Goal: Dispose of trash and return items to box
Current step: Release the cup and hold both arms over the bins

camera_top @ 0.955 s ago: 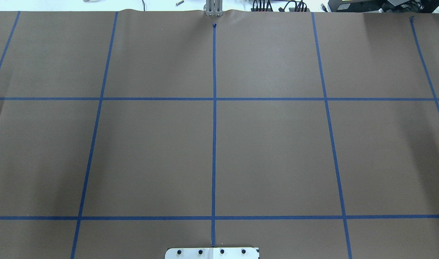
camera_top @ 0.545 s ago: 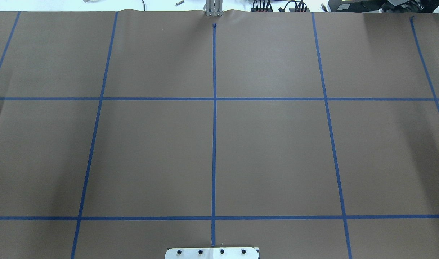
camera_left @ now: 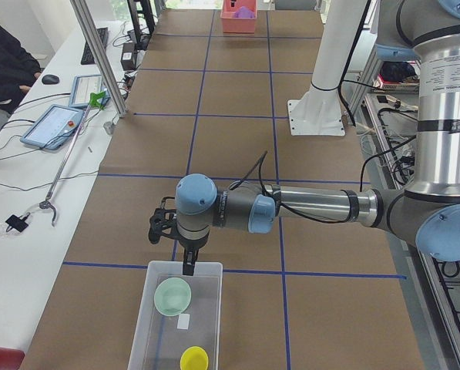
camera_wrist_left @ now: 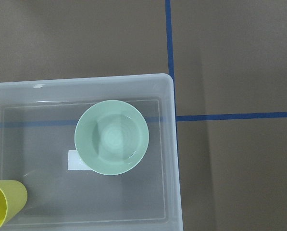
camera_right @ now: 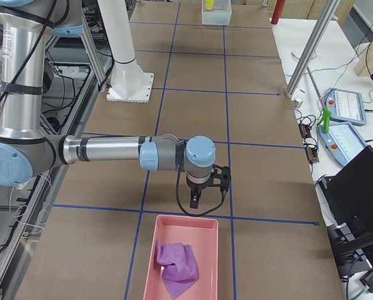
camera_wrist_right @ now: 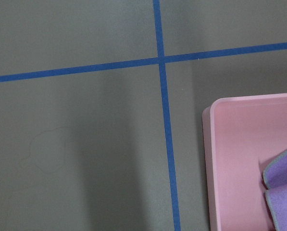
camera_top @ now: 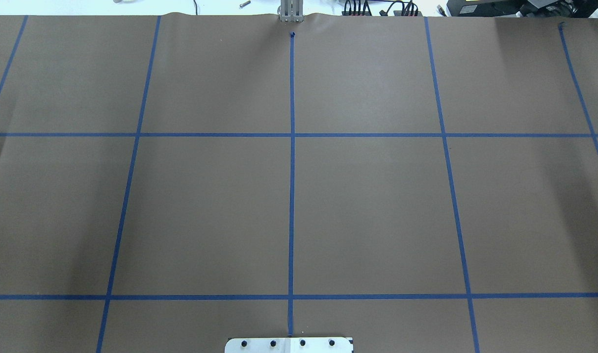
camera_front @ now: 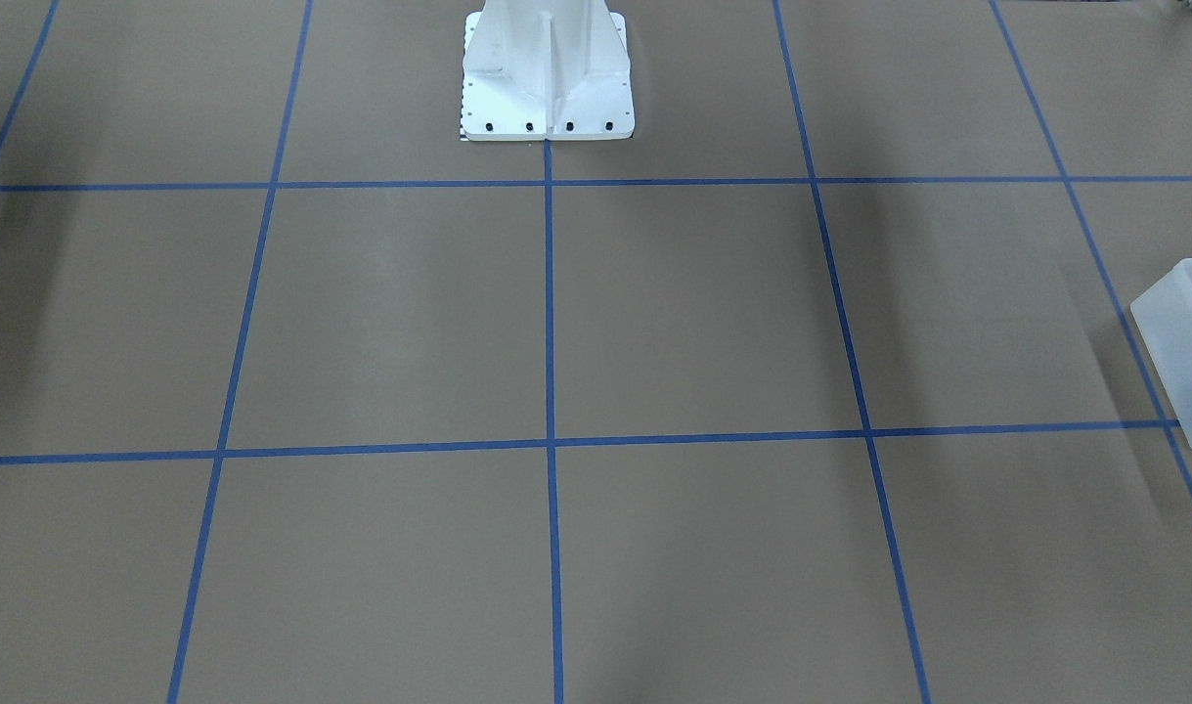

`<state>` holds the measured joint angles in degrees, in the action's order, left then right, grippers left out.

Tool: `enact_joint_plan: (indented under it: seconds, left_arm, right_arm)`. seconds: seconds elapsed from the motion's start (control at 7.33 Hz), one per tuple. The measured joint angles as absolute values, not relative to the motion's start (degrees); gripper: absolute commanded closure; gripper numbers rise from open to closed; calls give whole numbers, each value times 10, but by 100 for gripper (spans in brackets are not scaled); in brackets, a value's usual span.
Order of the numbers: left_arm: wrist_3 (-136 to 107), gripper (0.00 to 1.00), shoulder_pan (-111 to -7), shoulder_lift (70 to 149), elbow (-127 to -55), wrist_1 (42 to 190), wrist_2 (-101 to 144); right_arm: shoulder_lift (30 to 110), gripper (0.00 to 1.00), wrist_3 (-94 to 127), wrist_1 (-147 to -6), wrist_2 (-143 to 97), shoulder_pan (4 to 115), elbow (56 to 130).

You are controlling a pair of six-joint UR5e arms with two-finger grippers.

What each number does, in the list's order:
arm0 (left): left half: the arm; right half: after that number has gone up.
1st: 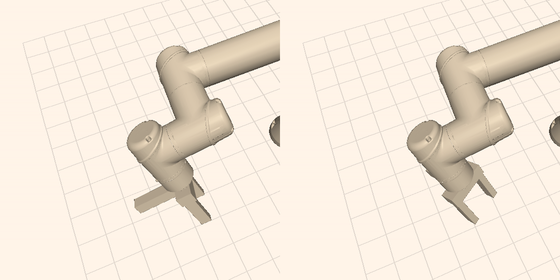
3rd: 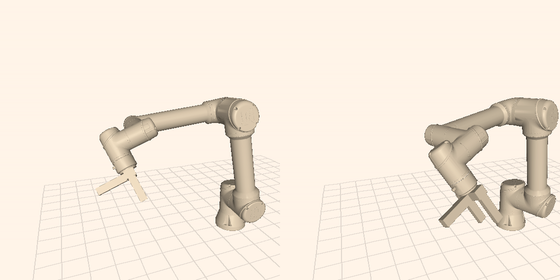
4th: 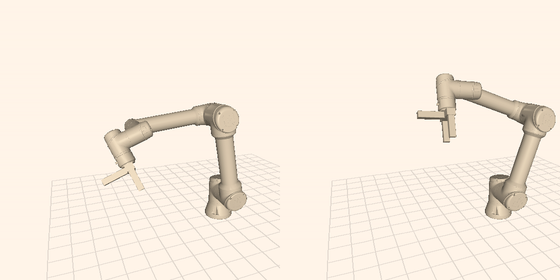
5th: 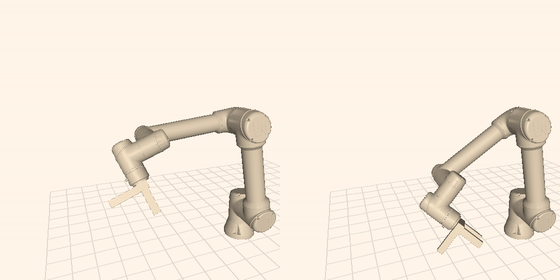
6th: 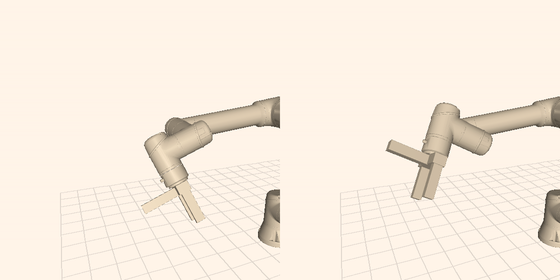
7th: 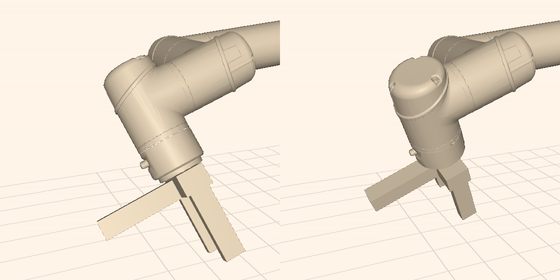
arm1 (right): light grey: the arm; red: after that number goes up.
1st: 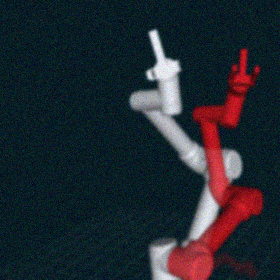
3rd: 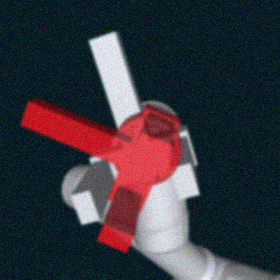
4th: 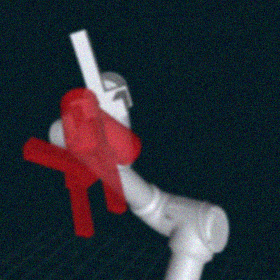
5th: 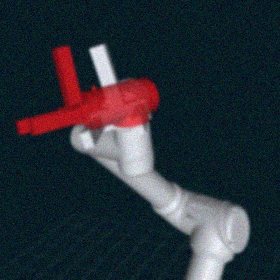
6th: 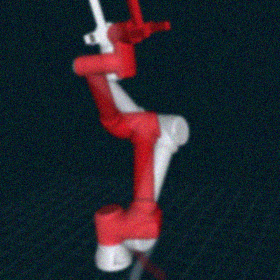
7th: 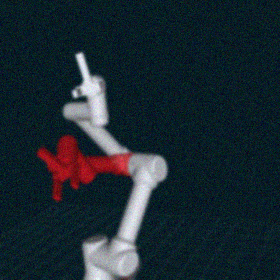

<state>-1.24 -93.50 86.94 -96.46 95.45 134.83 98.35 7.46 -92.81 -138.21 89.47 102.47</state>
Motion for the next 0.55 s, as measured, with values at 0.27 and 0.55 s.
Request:
enact_joint_plan:
  seconds: [0.27,0.55]
  left_arm:
    - [-12,1,-931,870,-964,954,1346]
    - [-12,1,-928,870,-964,955,1336]
  right_arm:
    - [983,0,75,-928,-1384,895,1024]
    - [983,0,75,-928,-1384,895,1024]
